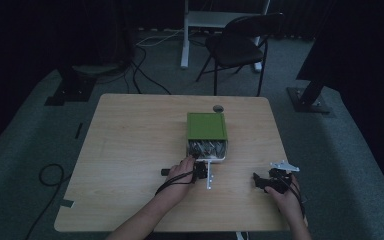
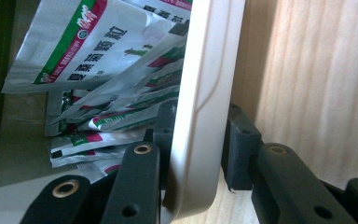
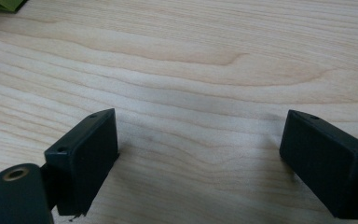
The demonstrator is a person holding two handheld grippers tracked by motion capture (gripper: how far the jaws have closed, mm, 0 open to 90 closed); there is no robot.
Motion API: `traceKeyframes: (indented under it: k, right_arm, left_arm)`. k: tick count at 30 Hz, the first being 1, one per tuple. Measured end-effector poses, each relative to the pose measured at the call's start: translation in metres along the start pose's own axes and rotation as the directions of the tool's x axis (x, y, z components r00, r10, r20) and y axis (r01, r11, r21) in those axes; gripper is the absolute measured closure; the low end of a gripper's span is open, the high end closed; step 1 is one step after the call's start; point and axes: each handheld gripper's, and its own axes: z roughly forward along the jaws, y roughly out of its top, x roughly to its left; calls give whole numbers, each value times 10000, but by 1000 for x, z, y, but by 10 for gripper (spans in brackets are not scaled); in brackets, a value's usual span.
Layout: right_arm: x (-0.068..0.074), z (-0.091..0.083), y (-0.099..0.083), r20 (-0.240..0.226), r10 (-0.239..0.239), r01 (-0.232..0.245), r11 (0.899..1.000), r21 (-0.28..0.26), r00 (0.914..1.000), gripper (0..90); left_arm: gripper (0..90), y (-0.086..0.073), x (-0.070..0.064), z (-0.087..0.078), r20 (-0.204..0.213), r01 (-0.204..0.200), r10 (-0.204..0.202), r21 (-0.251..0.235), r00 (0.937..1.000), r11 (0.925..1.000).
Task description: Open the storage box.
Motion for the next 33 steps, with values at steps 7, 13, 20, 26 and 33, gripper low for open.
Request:
traceKeyframes:
  k: [7,13,20,26,33]
  right_arm:
    - [0,0,0,-3,3,-3,10000,-2,10000,111]
    - [0,0,0,-1,2,-2,10000,2,10000,111]
    - [0,0,0,1,1,-1,10000,1,10000,111]
    - [0,0,0,1,4,-4,10000,1,10000,111]
    - [0,0,0,0,6,-6,10000,0,10000,111]
  left_arm:
    - [718,0,-2,-4,25,30,-30,-15,10000,10000]
    - [719,1,-5,-8,60,72,-72,-42,10000,10000]
    - [719,0,-9,-13,49,33,-32,-77,10000,10000]
    - [722,2,-14,-19,80,34,-34,-55,10000,10000]
    - [738,3,-21,-27,117,102,-99,-208,9999,9997]
